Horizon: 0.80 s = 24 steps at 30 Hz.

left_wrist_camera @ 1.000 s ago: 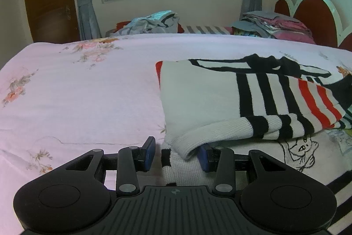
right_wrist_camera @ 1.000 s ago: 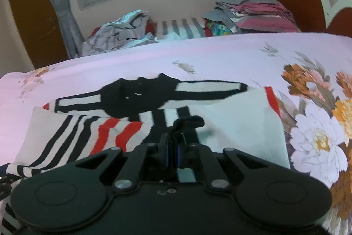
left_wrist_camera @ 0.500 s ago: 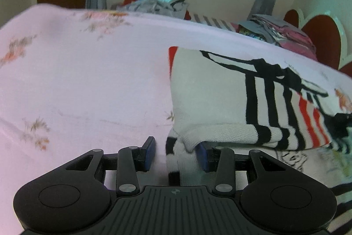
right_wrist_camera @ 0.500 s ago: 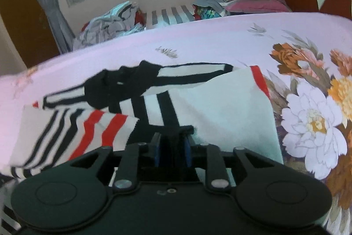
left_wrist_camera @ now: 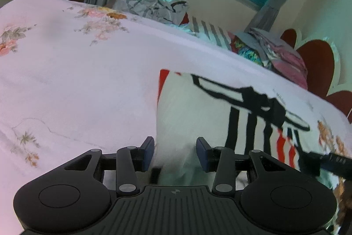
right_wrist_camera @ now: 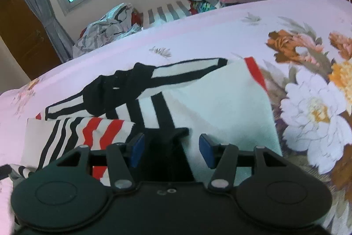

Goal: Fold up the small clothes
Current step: 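Fold the side edge inward over the sleeves with the left tool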

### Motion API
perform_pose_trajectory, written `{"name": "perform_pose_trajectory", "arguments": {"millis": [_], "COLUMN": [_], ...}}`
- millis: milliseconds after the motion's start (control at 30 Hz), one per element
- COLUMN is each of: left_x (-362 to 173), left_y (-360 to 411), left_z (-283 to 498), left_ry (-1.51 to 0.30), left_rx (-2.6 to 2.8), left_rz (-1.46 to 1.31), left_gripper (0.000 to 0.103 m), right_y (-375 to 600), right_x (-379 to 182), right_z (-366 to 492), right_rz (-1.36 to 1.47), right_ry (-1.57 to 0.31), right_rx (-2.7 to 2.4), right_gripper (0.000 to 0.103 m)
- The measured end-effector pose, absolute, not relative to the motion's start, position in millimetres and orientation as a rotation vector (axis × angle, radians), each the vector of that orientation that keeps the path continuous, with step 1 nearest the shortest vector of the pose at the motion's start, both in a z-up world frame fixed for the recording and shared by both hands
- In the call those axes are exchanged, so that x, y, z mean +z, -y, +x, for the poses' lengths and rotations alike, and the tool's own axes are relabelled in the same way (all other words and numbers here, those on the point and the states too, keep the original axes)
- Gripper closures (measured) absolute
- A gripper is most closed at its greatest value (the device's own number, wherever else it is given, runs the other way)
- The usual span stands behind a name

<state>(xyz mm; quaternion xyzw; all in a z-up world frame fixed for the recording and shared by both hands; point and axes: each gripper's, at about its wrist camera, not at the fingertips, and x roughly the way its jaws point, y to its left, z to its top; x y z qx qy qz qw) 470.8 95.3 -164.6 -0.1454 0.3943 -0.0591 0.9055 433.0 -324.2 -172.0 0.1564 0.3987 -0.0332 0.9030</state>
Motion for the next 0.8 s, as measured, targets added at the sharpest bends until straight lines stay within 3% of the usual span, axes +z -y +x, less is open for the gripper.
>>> {"name": "perform_pose_trajectory", "arguments": {"millis": [133,333,500,667,800], "left_x": [-159.3,-168.8,-194.4,-208.4,-210.5], "left_y": [-108.5,-107.6,-87.2,-82.0,-76.7], "left_z": [465.7,492.4,528.6,552.5,563.1], "left_ry": [-0.804,-0.814,-0.848,-0.834,-0.811], "left_rx": [-0.094,-0.09,-0.098,-0.06,-0.05], "left_rz": [-0.303,-0.305,-0.304,-0.322,-0.294], "left_gripper": [0.046,0.044,0.044,0.045,0.073], "right_y": [326.6,319.5,313.3,305.9,297.8], "right_x": [-174.3,-178.9,-178.6,-174.0,-166.7], "right_z": [432.4,438.2,441.0,442.0,442.7], "right_rz": [0.332,0.318,0.299,0.249,0.184], "right_ry": [-0.835,-0.847,-0.846,-0.823,-0.776], "right_rx": [-0.067,-0.045,-0.042,-0.021,-0.005], "right_gripper": [0.05,0.05,0.079,0.093,0.096]}}
